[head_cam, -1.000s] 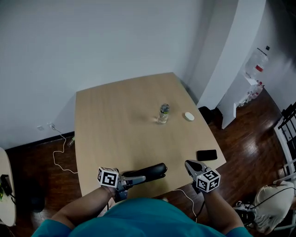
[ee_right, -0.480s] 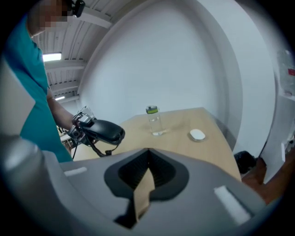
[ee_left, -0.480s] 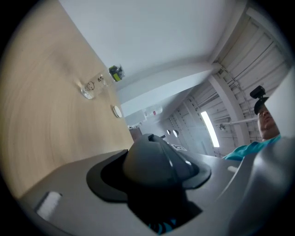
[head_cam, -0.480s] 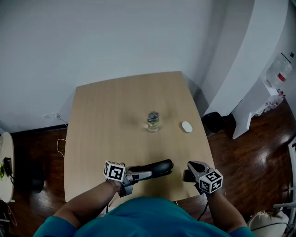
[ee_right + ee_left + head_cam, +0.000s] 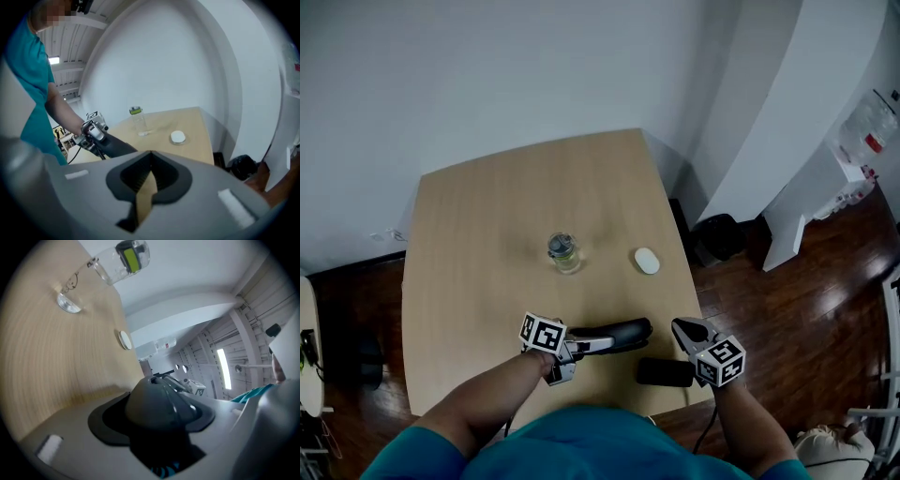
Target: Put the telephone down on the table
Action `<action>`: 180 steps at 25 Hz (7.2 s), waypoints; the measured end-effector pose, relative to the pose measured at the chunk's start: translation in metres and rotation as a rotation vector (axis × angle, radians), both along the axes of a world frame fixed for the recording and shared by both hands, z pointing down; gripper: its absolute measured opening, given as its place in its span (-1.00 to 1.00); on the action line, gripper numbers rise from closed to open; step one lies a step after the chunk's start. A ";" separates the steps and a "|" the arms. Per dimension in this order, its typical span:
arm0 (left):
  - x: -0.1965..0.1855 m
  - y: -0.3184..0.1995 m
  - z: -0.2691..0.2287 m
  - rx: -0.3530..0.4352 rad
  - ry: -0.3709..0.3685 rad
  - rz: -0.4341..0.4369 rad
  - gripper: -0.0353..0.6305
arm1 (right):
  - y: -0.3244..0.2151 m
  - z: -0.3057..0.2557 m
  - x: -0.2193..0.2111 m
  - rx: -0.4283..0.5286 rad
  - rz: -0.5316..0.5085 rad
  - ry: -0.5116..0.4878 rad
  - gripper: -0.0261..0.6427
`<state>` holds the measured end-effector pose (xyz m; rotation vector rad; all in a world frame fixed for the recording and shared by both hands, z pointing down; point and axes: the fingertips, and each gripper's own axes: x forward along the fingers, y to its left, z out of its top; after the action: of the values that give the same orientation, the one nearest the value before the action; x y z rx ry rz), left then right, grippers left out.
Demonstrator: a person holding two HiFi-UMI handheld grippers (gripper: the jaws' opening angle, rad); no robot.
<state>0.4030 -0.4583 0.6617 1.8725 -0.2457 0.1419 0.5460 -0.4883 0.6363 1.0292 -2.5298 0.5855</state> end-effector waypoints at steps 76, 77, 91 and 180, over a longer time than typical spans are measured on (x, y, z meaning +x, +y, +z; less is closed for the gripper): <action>-0.314 0.059 -0.106 0.820 -0.452 -0.355 -0.88 | 0.083 -0.079 -0.195 0.125 0.142 -0.089 -0.91; -0.326 0.068 -0.108 0.826 -0.452 -0.351 -0.88 | 0.091 -0.083 -0.208 0.129 0.144 -0.088 -0.92; -0.386 0.227 -0.093 0.796 -0.498 -0.408 -0.88 | 0.236 -0.090 -0.319 0.173 -0.060 -0.046 -0.91; -0.939 0.732 -0.090 0.767 -0.598 -0.597 -0.88 | 0.697 -0.072 -0.908 0.061 -0.380 -0.068 -0.92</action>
<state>-0.5361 0.2733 0.5712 2.3656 -1.4146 0.2110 -0.3622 0.2086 0.5642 0.5282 -2.7184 0.4409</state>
